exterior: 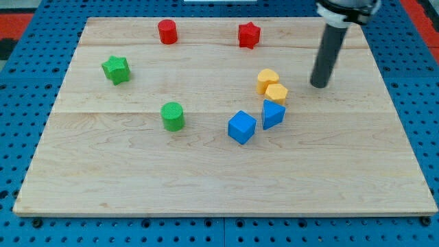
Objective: Push the blue cube into the green circle
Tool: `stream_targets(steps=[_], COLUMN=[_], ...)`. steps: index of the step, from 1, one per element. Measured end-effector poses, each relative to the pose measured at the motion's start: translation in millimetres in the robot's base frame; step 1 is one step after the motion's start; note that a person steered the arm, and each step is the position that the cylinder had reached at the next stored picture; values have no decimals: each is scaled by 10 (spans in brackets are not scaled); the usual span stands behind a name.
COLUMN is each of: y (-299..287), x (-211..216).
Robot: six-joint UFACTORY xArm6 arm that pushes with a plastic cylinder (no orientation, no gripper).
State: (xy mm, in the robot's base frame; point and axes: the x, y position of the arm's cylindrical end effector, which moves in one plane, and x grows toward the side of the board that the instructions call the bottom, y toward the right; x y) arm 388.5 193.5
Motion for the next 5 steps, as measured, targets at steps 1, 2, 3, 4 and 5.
stream_targets(steps=[1,2,3,4,5], y=[371,395,402,383,335], x=[99,99,99,137,801])
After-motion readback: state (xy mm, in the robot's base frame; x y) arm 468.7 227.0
